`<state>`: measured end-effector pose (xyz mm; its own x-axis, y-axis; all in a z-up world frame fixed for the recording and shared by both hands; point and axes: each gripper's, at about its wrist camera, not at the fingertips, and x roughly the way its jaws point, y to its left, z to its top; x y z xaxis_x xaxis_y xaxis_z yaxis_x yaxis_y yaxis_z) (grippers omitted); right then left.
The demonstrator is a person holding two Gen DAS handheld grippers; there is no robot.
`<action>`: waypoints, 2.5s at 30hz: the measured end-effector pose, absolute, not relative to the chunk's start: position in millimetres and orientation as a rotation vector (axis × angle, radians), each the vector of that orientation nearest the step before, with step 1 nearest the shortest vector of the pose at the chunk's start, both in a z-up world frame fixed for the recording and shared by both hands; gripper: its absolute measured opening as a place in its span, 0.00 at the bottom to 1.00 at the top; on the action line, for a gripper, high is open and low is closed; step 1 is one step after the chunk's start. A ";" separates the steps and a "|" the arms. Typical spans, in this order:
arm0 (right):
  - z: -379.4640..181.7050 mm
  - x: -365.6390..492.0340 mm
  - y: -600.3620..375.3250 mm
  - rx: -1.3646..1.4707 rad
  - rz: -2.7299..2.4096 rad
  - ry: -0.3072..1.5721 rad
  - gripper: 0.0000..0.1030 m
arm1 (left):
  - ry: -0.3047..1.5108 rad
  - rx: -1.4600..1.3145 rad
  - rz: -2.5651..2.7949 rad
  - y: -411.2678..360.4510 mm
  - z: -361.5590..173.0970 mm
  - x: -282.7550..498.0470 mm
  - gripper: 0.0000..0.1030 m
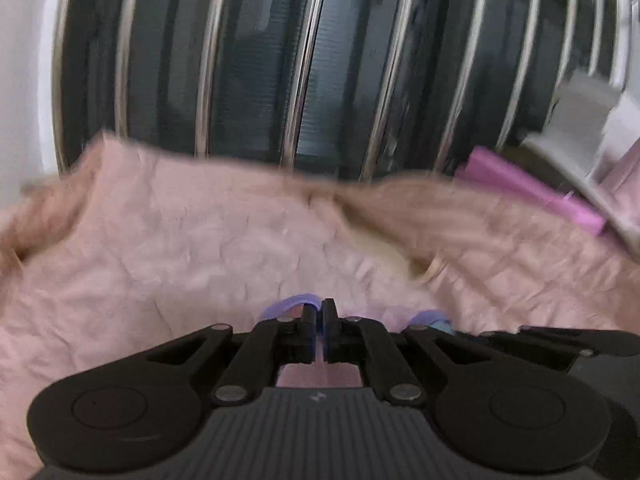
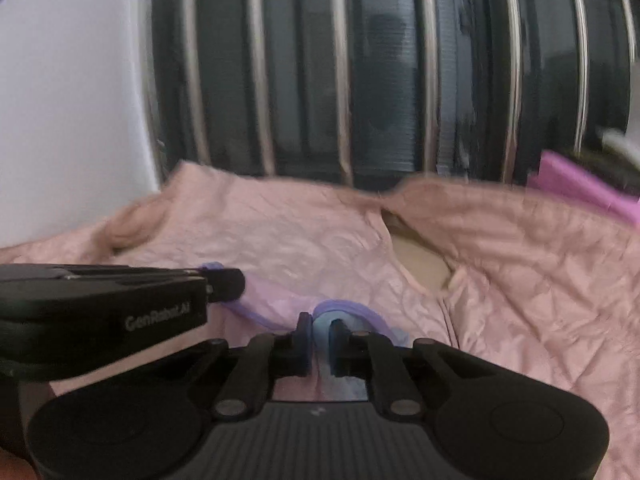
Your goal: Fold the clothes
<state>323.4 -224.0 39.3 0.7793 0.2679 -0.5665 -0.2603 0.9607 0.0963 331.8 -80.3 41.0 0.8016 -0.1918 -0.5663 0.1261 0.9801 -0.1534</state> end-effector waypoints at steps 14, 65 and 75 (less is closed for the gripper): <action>57.1 270.1 -256.1 0.056 0.125 0.537 0.82 | 0.612 -0.042 0.000 -39.7 55.9 269.8 0.94; -4.2 11.6 -170.6 -0.035 0.162 0.691 1.00 | 0.684 -0.021 0.102 14.9 0.0 -1.2 0.99; -5.5 6.1 -171.4 -0.028 0.162 0.677 1.00 | 0.684 -0.022 0.099 11.2 0.2 -1.6 0.99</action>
<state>6.1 -171.4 -5.5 0.7672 0.1398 -0.6260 -0.1578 0.9871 0.0272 -1.6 11.2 0.2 0.7708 0.0841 -0.6315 -0.0983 0.9951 0.0125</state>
